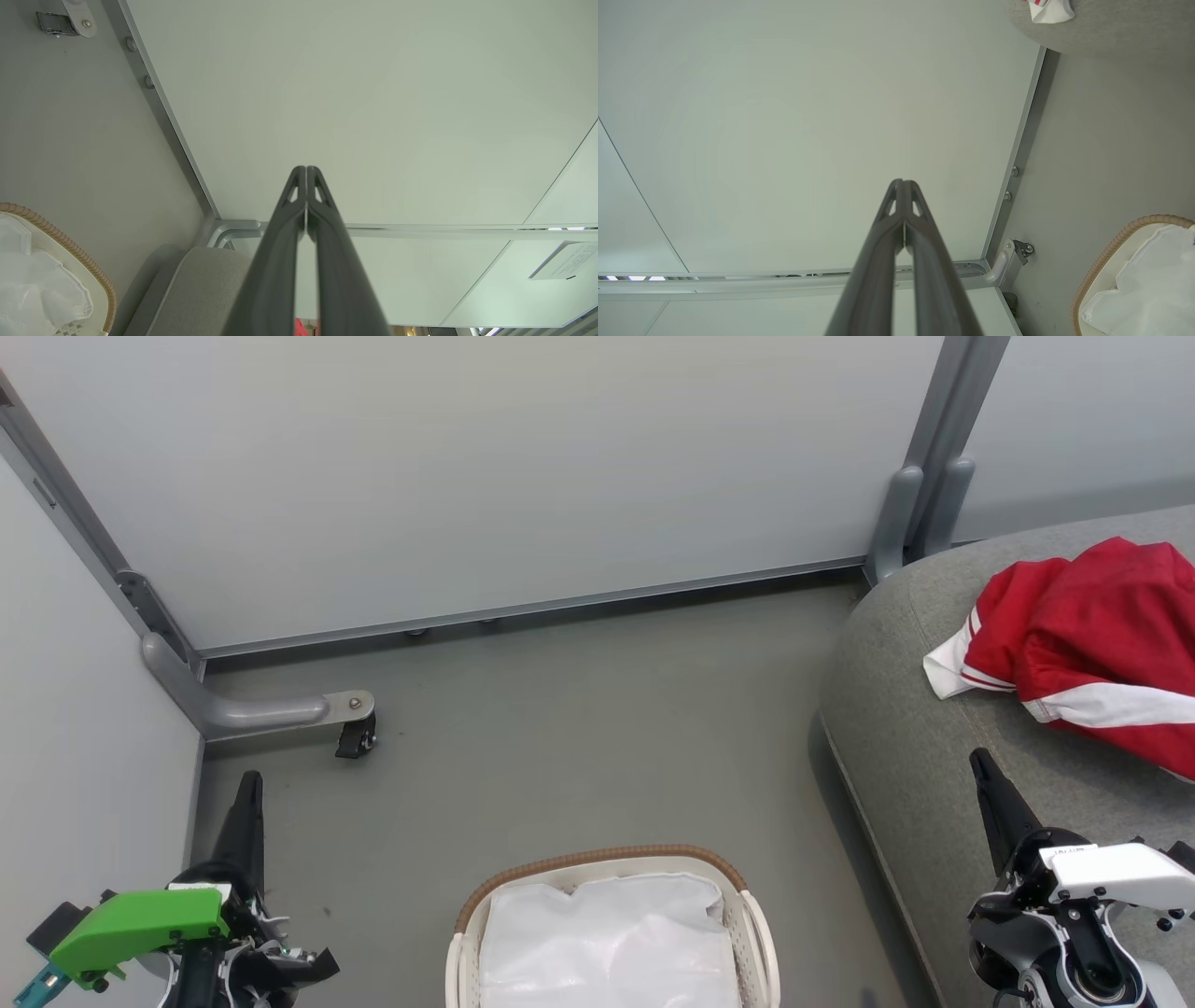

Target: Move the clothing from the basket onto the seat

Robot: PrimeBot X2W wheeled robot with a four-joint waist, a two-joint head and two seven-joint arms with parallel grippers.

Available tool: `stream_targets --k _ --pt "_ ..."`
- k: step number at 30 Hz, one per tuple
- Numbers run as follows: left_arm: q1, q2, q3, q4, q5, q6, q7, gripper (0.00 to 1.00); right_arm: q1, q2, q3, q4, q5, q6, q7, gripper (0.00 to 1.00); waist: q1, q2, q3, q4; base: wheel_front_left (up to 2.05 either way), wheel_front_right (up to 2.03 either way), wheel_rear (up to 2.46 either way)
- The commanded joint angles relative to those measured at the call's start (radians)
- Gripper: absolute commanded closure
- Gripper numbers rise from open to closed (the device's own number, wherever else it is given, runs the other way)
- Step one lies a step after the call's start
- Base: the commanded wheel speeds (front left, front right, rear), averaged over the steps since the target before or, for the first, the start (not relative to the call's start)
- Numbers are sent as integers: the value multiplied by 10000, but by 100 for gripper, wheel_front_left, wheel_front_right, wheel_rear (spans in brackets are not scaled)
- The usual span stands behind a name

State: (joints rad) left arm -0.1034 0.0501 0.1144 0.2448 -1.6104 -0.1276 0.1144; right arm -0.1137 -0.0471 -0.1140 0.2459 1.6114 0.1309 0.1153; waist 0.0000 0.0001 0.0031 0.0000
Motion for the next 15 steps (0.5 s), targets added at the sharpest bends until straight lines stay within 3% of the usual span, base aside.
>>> stream_targets --k 1,15 --pt "-100 1 17 -11 -38 -57 37 100 107 -59 -17 -36 30 -3 13 100 0 -1 0 0 0 0 0" --pt "-100 1 14 -11 -41 -57 35 100 107 -59 -16 -36 30 -3 12 100 0 -1 0 0 0 0 0"
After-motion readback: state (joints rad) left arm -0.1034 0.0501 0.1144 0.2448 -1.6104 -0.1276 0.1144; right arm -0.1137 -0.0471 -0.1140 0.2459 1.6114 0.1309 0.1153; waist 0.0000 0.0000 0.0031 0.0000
